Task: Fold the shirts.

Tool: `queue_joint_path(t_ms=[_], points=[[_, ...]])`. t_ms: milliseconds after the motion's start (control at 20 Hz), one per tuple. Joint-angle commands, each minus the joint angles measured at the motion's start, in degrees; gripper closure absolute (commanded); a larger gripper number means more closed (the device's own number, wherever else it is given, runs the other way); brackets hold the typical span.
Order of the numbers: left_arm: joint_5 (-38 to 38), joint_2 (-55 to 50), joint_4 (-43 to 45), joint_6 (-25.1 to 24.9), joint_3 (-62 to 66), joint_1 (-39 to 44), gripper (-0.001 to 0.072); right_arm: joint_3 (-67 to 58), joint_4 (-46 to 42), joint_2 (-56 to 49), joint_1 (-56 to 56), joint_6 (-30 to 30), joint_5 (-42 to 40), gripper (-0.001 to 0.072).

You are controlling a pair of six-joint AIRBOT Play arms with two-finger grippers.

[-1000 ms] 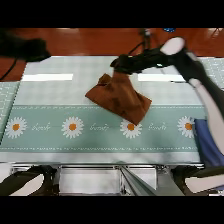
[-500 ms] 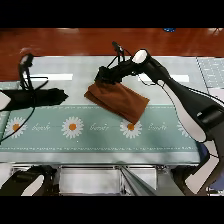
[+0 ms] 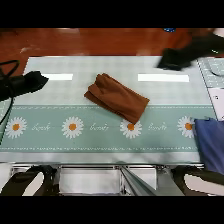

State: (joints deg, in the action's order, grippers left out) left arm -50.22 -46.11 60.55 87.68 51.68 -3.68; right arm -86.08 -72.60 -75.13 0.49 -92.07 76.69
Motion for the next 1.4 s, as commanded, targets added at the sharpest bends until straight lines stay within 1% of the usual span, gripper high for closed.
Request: queue_joint_path(t_ms=[0, 50, 100, 150, 200, 250, 300, 400, 450, 550, 800, 850, 900, 1000, 1050, 1200, 1250, 1350], points=[[-1.2, 0.74, -0.13, -0.22, -1.07, 0.48, 0.0688, 26.51, -10.21, 17.53, -6.82, -11.72, -15.74, 0.0296], [-0.92, 0.74, -0.15, -0.2, -2.27, 1.53, 0.0688, 34.56, -6.32, 20.0, -7.26, -13.29, -20.96, 0.0296], [-0.57, 0.74, -0.15, -0.17, -3.54, 2.51, 0.0688, 41.88, -0.37, 21.05, -7.15, -13.57, -25.75, 0.0296], [0.04, 0.74, -0.17, -0.13, -5.05, 3.56, 0.0688, 47.39, 7.63, 20.63, -7.17, -11.91, -29.16, 0.0296], [0.52, 0.61, -0.17, -0.13, -6.32, 4.44, 0.0688, 52.04, 16.57, 19.21, -7.15, -7.8, -32.5, 0.0296], [0.9, 0.48, -0.17, -0.11, -7.61, 5.18, 0.0688, 54.77, 23.85, 17.0, -7.17, -3.65, -33.77, 0.0296], [1.2, 0.37, -0.2, 0.09, -8.68, 5.64, 0.0688, 55.74, 29.77, 13.94, -7.13, 1.29, -33.31, 0.0296], [1.4, 0.09, -0.26, 0.11, -10.51, 5.86, 0.0688, 55.28, 38.99, 7.78, -5.38, 9.64, -32.26, 0.0296], [1.36, -0.11, -0.26, 0.09, -10.97, 5.86, 0.0688, 54.58, 42.47, 4.87, -4.24, 12.28, -31.8, 0.0296], [1.36, -0.33, -0.44, 0.09, -11.06, 5.84, 0.0688, 51.95, 44.06, 0.13, -1.81, 14.12, -30.62, 0.0297], [1.77, -0.33, -0.44, 0.09, -11.06, 5.84, 0.0688, 43.52, 44.13, -9.35, 5.92, 13.88, -29.99, 0.0297], [1.81, -0.35, -0.46, 0.09, -11.06, 5.84, 0.0688, 41.68, 44.15, -10.99, 7.21, 13.94, -29.7, 0.0314], [1.79, -0.44, -0.46, 0.09, -11.06, 5.86, 0.0688, 39.58, 44.13, -12.48, 8.46, 14.4, -29.05, 0.0393], [1.79, -0.72, -0.63, 0.09, -11.06, 5.86, 0.0688, 35.12, 44.22, -13.81, 10.32, 17.07, -27.61, 0.0634], [1.79, -0.96, -0.61, 0.07, -11.06, 5.84, 0.0688, 32.59, 44.22, -13.81, 10.71, 18.58, -26.77, 0.069], [1.81, -2.64, -0.61, 0.04, -11.1, 5.86, 0.0688, 19.65, 42.75, -13.81, 10.71, 18.12, -23.47, 0.0691], [1.79, -3.5, -0.66, 0.07, -11.1, 5.86, 0.0688, 14.12, 40.44, -13.81, 10.69, 16.24, -22.86, 0.0691], [1.86, -4.42, -1.2, 0.02, -11.1, 7.43, 0.0688, 1.75, 32.81, -13.9, 10.25, 9.86, -21.88, 0.0691]])
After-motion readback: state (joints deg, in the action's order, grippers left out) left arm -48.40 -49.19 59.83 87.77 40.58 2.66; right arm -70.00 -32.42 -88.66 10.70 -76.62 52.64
